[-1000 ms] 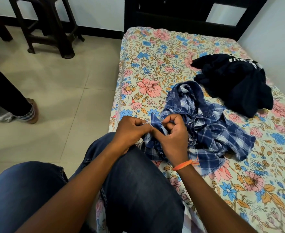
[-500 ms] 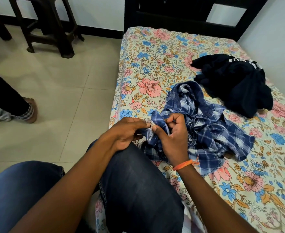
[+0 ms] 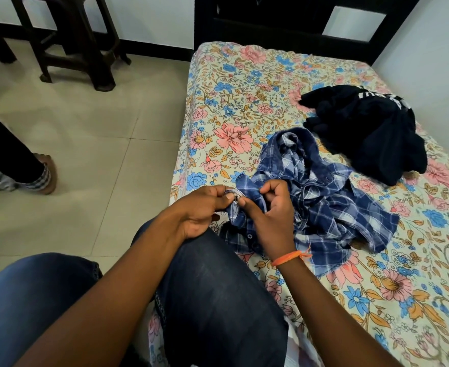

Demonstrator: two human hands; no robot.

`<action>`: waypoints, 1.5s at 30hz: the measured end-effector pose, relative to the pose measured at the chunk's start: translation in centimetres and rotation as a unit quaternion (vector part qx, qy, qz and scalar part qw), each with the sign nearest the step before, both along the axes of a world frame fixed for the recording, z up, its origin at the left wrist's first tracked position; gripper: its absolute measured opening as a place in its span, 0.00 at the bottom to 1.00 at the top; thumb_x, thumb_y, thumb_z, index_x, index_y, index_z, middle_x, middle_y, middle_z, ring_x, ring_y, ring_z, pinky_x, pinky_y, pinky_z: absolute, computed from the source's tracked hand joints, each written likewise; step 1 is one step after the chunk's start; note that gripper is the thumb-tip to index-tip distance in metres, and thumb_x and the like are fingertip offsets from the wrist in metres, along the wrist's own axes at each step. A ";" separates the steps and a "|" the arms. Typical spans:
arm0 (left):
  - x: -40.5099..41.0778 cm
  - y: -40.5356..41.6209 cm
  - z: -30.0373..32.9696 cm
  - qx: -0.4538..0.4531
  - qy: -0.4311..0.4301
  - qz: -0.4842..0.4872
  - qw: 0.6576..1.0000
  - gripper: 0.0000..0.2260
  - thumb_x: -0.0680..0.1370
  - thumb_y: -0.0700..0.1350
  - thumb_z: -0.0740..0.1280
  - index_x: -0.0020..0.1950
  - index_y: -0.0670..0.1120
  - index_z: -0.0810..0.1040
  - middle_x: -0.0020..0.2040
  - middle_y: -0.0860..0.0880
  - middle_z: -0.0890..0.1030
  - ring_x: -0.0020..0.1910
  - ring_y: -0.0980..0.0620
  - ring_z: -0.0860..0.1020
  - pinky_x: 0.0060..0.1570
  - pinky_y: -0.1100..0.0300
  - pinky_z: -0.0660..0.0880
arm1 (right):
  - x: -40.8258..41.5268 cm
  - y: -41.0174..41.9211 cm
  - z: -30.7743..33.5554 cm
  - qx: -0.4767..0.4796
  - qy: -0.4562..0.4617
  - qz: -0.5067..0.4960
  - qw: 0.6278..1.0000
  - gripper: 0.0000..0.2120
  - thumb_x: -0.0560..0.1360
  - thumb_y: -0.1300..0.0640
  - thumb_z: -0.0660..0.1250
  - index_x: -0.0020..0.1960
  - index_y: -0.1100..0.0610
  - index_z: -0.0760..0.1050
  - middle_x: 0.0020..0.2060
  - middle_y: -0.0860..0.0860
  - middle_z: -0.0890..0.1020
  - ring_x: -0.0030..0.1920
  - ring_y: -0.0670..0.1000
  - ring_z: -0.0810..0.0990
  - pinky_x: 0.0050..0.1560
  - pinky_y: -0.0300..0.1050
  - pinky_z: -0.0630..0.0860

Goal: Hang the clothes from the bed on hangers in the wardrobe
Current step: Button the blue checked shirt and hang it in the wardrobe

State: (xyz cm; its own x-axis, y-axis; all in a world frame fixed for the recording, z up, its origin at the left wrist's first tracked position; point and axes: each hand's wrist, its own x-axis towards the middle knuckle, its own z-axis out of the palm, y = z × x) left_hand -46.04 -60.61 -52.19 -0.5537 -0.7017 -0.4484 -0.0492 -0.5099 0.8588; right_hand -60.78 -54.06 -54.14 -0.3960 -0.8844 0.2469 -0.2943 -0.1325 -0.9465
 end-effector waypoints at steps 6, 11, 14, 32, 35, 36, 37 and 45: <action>-0.5 0.2 -0.6 -0.048 0.010 0.063 0.997 0.05 0.80 0.35 0.65 0.51 0.41 0.80 0.46 0.46 0.81 0.50 0.52 0.75 0.56 0.62 0.71 | -0.8 -0.7 -0.2 0.062 -0.082 0.027 0.994 0.19 0.69 0.64 0.78 0.50 0.53 0.70 0.47 0.51 0.76 0.47 0.44 0.77 0.56 0.50 0.78; -1.2 1.0 -1.2 -0.185 -0.066 0.141 0.970 0.03 0.77 0.37 0.70 0.45 0.41 0.83 0.42 0.41 0.84 0.41 0.50 0.79 0.47 0.55 0.77 | -1.2 -0.6 -0.5 0.060 -0.068 0.032 0.995 0.18 0.68 0.61 0.78 0.49 0.50 0.72 0.50 0.61 0.79 0.53 0.58 0.80 0.57 0.61 0.78; -1.2 1.3 -1.7 -0.301 -0.149 0.117 0.934 0.04 0.76 0.43 0.72 0.42 0.45 0.85 0.37 0.42 0.84 0.35 0.52 0.76 0.38 0.56 0.74 | -1.2 -0.2 -0.9 0.044 -0.052 0.021 0.997 0.17 0.68 0.60 0.78 0.48 0.50 0.72 0.46 0.56 0.79 0.49 0.57 0.80 0.53 0.58 0.79; -0.9 0.8 -1.1 -0.137 -0.009 0.087 0.987 0.06 0.79 0.37 0.66 0.46 0.36 0.81 0.39 0.40 0.80 0.40 0.50 0.78 0.47 0.59 0.74 | -1.2 -0.5 -0.9 0.074 -0.133 0.058 0.987 0.19 0.70 0.64 0.77 0.51 0.53 0.70 0.46 0.61 0.78 0.49 0.52 0.80 0.50 0.56 0.79; -0.8 0.7 -1.2 -0.124 0.007 0.099 0.987 0.07 0.79 0.37 0.65 0.49 0.34 0.80 0.42 0.38 0.80 0.42 0.47 0.78 0.49 0.58 0.74 | -1.3 -0.8 -0.6 0.098 -0.155 0.064 0.981 0.19 0.67 0.58 0.79 0.50 0.49 0.71 0.53 0.67 0.78 0.54 0.59 0.81 0.55 0.62 0.80; -0.8 0.7 -1.3 -0.122 0.012 0.099 0.988 0.08 0.80 0.37 0.65 0.50 0.34 0.80 0.43 0.38 0.81 0.43 0.48 0.79 0.50 0.58 0.75 | -1.4 -0.9 -0.4 0.099 -0.145 0.062 0.982 0.20 0.66 0.55 0.79 0.50 0.47 0.72 0.55 0.66 0.78 0.57 0.61 0.81 0.56 0.63 0.80; -0.7 0.7 -1.3 -0.120 0.018 0.097 0.988 0.08 0.80 0.38 0.64 0.51 0.35 0.81 0.44 0.40 0.82 0.44 0.49 0.80 0.51 0.59 0.76 | -1.4 -1.0 -0.2 0.099 -0.136 0.061 0.984 0.20 0.65 0.53 0.80 0.50 0.45 0.72 0.56 0.66 0.78 0.58 0.63 0.80 0.55 0.63 0.80; -0.3 0.7 -0.7 -0.121 0.063 0.063 0.989 0.06 0.80 0.38 0.63 0.51 0.41 0.80 0.41 0.48 0.83 0.40 0.57 0.80 0.45 0.69 0.74 | -1.4 -1.3 0.5 0.105 -0.111 0.056 0.987 0.20 0.69 0.63 0.78 0.51 0.52 0.69 0.50 0.62 0.79 0.49 0.54 0.81 0.51 0.55 0.80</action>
State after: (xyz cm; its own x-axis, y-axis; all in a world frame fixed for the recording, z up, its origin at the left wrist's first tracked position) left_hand -46.29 -59.95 -52.92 -0.4956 -0.8470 -0.1922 0.1171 -0.2845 0.9515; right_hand -62.15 -55.35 -53.61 -0.3159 -0.9484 -0.0279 -0.0712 0.0530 -0.9961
